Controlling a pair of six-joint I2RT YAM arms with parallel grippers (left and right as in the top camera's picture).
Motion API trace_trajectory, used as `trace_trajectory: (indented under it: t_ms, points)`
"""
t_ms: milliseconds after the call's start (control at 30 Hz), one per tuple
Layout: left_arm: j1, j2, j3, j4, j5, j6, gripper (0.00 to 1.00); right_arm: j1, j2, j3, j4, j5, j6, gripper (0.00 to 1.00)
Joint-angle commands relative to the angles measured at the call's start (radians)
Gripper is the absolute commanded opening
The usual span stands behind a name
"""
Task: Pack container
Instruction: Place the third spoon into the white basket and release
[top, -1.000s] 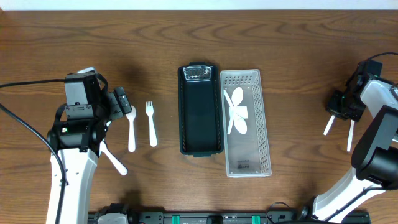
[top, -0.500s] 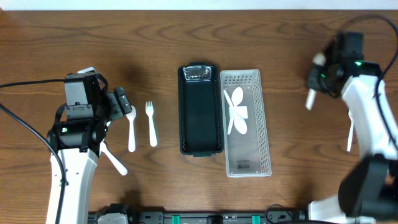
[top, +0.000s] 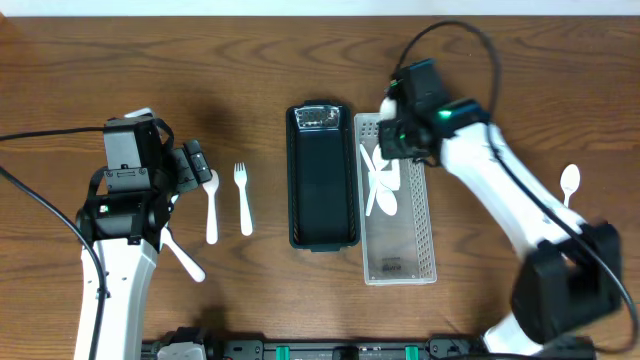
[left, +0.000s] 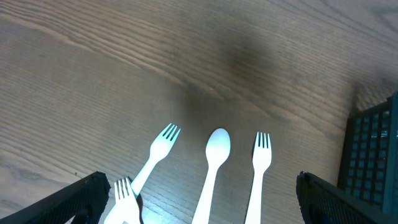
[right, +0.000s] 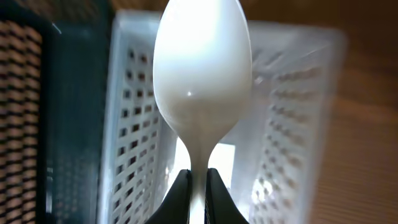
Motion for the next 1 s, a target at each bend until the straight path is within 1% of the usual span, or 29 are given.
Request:
trace_trajectory:
  t_ms: [0,100,133,200,233,333,467,567,667,700,767,833,967]
  points:
    - [0.003,0.0,0.019,0.0,-0.005,-0.013,0.98,0.017,0.07,-0.011,-0.008,0.01,0.03,0.01]
    - [0.003,0.0,0.019,-0.001,-0.005,-0.013,0.98,0.018,0.09,-0.011,-0.004,0.01,0.03,0.04]
    - [0.003,0.0,0.019,-0.001,-0.005,-0.013,0.98,0.017,0.09,-0.011,0.003,0.01,0.026,0.11]
    - [0.003,0.0,0.019,0.0,-0.005,-0.013,0.98,0.016,0.083,-0.01,0.019,0.014,0.02,0.32]
    - [0.003,0.0,0.019,0.0,-0.005,-0.013,0.98,0.016,0.078,-0.009,0.027,0.014,0.01,0.36]
    - [0.003,0.0,0.019,0.0,-0.005,-0.013,0.98,0.013,0.051,0.019,0.021,0.058,-0.005,0.36]
    - [0.003,0.0,0.019,0.0,-0.005,-0.013,0.98,-0.026,-0.032,0.118,-0.037,0.128,-0.008,0.36]
    - [0.003,0.0,0.019,0.0,-0.005,-0.013,0.98,-0.125,-0.122,0.195,-0.076,0.13,-0.008,0.38]
    - [0.003,0.0,0.019,0.0,-0.005,-0.013,0.98,-0.28,-0.201,0.21,-0.114,0.13,-0.008,0.47]
    - [0.003,0.0,0.019,0.0,-0.005,-0.013,0.98,-0.322,-0.211,0.21,-0.131,0.13,-0.008,0.47]
    - [0.003,0.0,0.019,0.0,-0.005,-0.013,0.98,-0.444,-0.22,0.21,-0.187,0.13,-0.008,0.48]
    - [0.003,0.0,0.019,0.0,-0.005,-0.013,0.98,-0.57,-0.211,0.198,-0.23,0.129,-0.015,0.52]
    - [0.003,0.0,0.019,0.0,-0.005,-0.013,0.98,-0.749,-0.18,0.134,-0.223,0.122,-0.075,0.56]
